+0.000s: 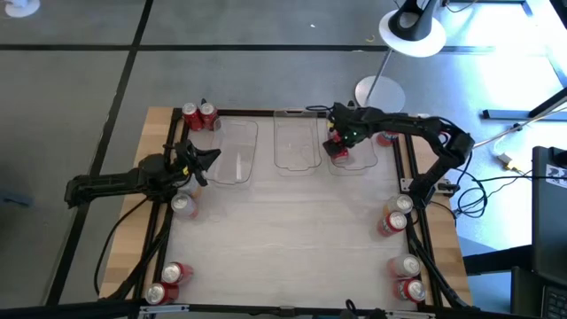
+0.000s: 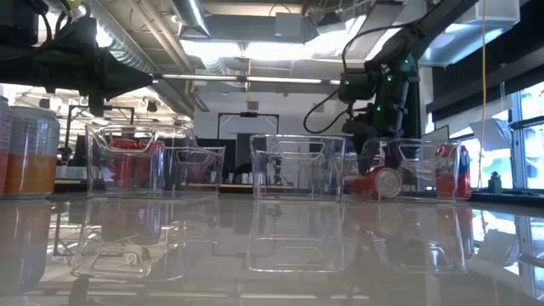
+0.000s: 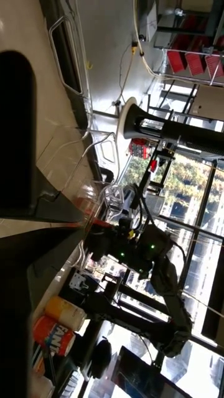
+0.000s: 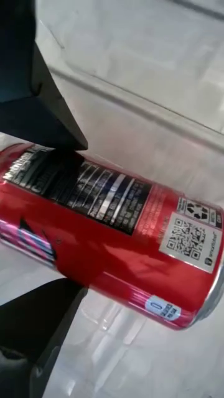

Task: Sort soda cans
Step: Adjust the red black soda can in the right transparent bin

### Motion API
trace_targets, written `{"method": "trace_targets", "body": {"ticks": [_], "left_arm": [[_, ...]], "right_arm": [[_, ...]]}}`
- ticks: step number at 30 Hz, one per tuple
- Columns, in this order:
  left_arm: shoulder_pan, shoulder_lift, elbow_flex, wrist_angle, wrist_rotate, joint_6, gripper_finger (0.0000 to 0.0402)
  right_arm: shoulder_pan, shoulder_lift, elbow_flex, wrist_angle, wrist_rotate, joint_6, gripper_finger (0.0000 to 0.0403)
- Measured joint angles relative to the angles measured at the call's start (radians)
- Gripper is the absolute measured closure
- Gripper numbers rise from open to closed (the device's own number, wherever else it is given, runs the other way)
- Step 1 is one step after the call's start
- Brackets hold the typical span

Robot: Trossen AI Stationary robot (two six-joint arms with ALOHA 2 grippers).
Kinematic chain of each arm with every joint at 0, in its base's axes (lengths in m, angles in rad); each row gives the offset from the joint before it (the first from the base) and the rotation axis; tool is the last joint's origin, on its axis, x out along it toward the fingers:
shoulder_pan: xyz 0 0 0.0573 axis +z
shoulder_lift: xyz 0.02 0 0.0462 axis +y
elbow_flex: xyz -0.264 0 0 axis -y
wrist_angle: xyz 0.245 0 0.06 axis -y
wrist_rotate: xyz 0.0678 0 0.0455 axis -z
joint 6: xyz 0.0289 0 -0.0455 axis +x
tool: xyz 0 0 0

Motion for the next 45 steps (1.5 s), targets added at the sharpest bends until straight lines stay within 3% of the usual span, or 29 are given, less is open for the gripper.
{"method": "trace_targets", "body": {"ticks": [14,29,34,45], "left_arm": [[0.001,0.0,0.0,0.0,-0.001,-0.105,0.0381],[0.001,0.0,0.0,0.0,-0.001,-0.11,0.0241],[0.001,0.0,0.0,0.0,0.0,-0.097,0.0229],[0.001,0.0,0.0,0.001,0.0,-0.097,0.023]], "right_arm": [[0.0,-0.002,-0.096,0.101,0.011,0.021,0.0062],[0.003,0.004,-0.103,0.136,0.112,0.011,0.0062],[-0.003,0.0,-0.082,0.104,0.048,-0.024,0.0063],[-0.009,0.004,-0.01,0.033,0.037,-0.083,0.0054]]}}
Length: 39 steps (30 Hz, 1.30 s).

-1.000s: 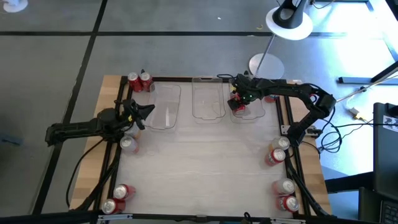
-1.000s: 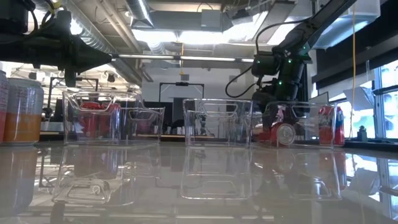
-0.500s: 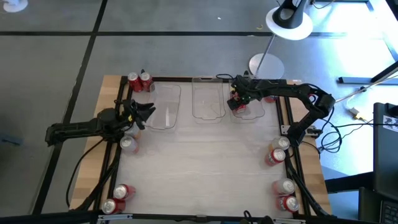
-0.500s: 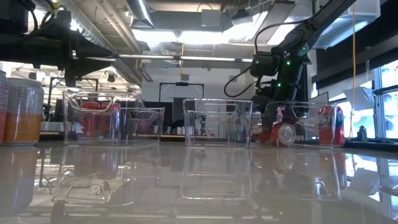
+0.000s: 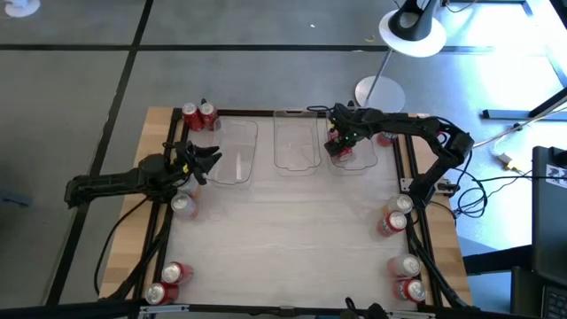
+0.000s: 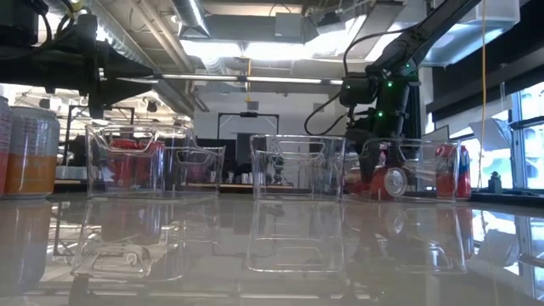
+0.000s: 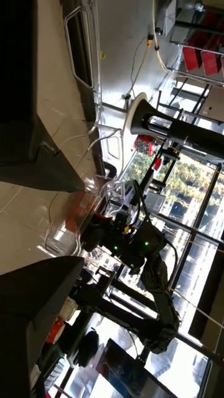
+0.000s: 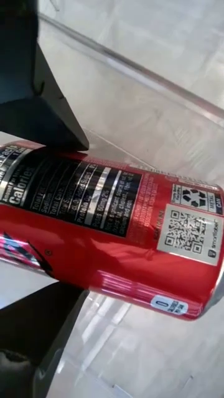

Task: Sort soda cans
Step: Adjust the red black soda can in the right transparent bin

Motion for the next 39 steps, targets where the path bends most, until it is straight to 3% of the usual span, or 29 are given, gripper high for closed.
{"method": "trace_targets", "body": {"ticks": [6,13,22,28,30,39], "left_arm": [[0.0,0.0,0.0,0.001,0.0,0.0,0.0231],[0.0,0.0,0.0,-0.009,0.0,0.0,0.0231],[0.0,0.0,0.0,-0.005,0.0,0.003,0.0231],[0.0,0.0,0.0,0.011,0.0,0.042,0.0231],[0.0,0.0,0.005,0.008,0.0,0.05,0.0231],[0.0,0.0,0.096,0.009,-0.001,0.165,0.0231]], "right_arm": [[0.003,0.0,0.002,-0.043,0.069,-0.007,0.0011],[0.004,-0.001,-0.008,-0.009,0.061,-0.012,0.0046],[0.003,-0.002,-0.079,0.03,0.077,-0.024,0.0054],[0.004,-0.004,-0.079,0.031,0.098,-0.051,0.0114],[0.004,-0.009,-0.079,0.027,0.106,-0.058,0.0117],[0.004,-0.165,-0.033,-0.028,0.109,-0.078,0.0117]]}}
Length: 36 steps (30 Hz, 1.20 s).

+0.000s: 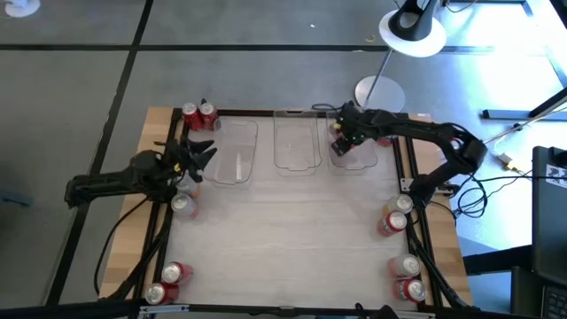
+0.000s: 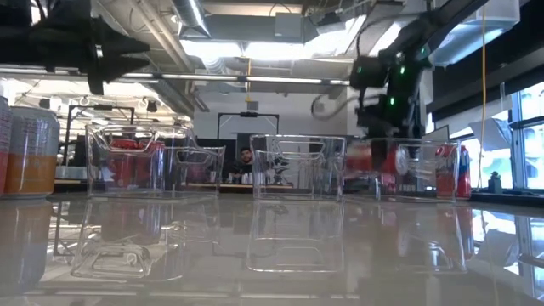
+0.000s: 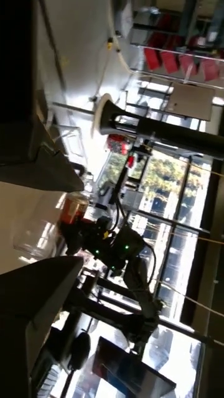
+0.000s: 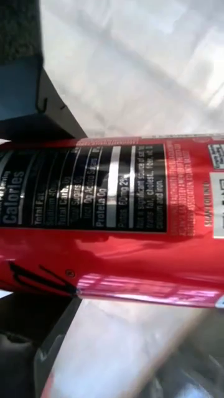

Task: Sort soda cans
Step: Adjust the red black soda can in the right transparent bin

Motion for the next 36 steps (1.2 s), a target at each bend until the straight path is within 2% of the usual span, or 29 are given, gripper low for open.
{"method": "trace_targets", "body": {"ticks": [8,12,19,25,30,36], "left_arm": [[0.004,0.018,0.084,-0.013,-0.054,0.148,0.0226],[0.019,0.087,0.145,-0.012,-0.054,0.184,0.0193],[0.04,0.338,0.321,-0.031,-0.055,0.198,0.0116],[0.026,0.615,0.537,-0.132,-0.043,0.19,0.0088],[0.005,0.804,0.68,-0.131,0.035,0.154,0.0086],[-0.002,0.991,0.774,-0.14,0.249,-0.029,0.0086]], "right_arm": [[0.013,-0.154,0.103,0.01,-0.179,-0.032,0.0117],[0.064,-0.172,0.121,0.021,-0.208,-0.057,0.0117],[0.186,-0.172,0.121,0.106,-0.216,-0.091,0.0117],[0.275,-0.17,0.122,0.181,-0.22,-0.104,0.0117],[0.343,-0.139,0.122,0.264,-0.225,-0.133,0.0117],[0.418,-0.084,0.122,0.387,-0.233,-0.181,0.0117]]}}
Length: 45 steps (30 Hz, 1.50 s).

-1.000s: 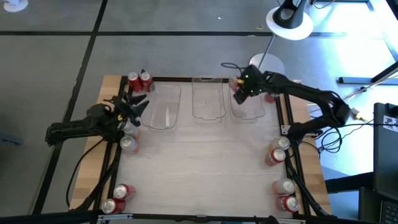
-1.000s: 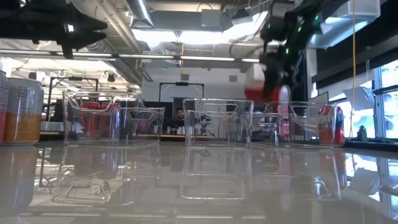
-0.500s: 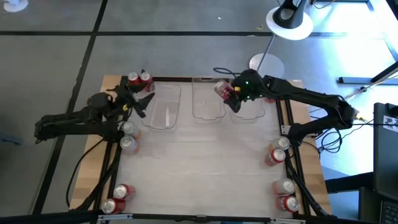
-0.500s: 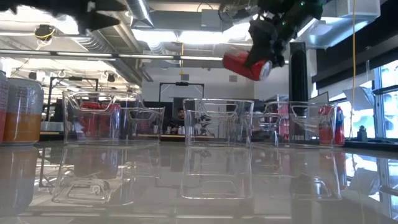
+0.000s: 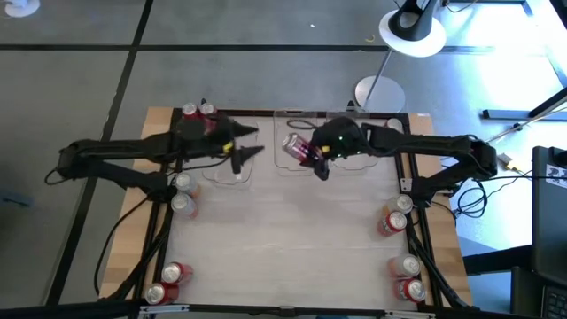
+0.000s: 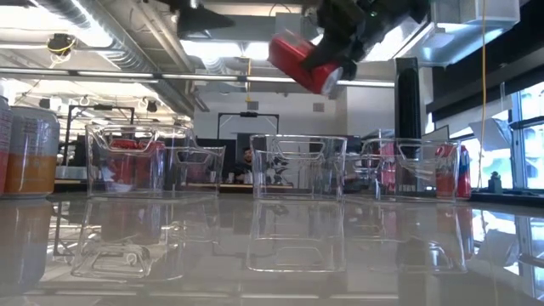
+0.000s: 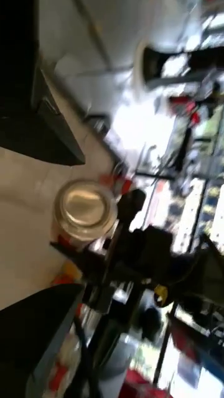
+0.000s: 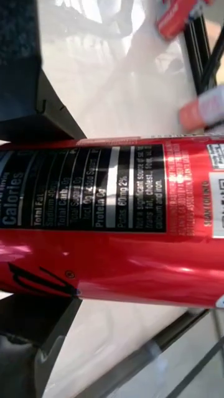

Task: Sort soda cans
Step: Adjust the red black soda can in the right transparent bin

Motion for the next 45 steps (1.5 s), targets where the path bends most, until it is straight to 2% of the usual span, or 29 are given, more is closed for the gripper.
{"method": "trace_targets", "body": {"ticks": [3,7,14,25,35,40,45], "left_arm": [[0.0,0.07,0.023,0.007,0.067,-0.107,0.0086],[0.0,0.139,0.03,0.011,0.081,-0.217,0.0086],[-0.005,0.2,0.031,0.098,0.123,-0.289,0.0086],[-0.01,0.232,0.032,0.12,0.128,-0.252,0.0086],[-0.001,0.236,0.031,0.074,0.145,-0.141,0.0086],[0.003,0.233,0.031,0.082,0.115,-0.089,0.0086],[0.008,0.231,0.031,0.084,0.121,-0.105,0.0086]], "right_arm": [[0.032,0.02,0.0,0.053,0.001,-0.022,0.0117],[0.068,0.037,0.0,0.099,0.01,-0.052,0.0117],[0.073,0.039,0.0,0.107,0.025,-0.054,0.0117],[0.073,0.046,0.0,0.122,0.02,-0.055,0.0117],[0.072,0.09,0.0,0.124,0.01,-0.041,0.0117],[0.071,0.088,0.0,0.129,0.011,-0.049,0.0117],[0.072,0.088,0.0,0.13,0.007,-0.048,0.0117]]}}
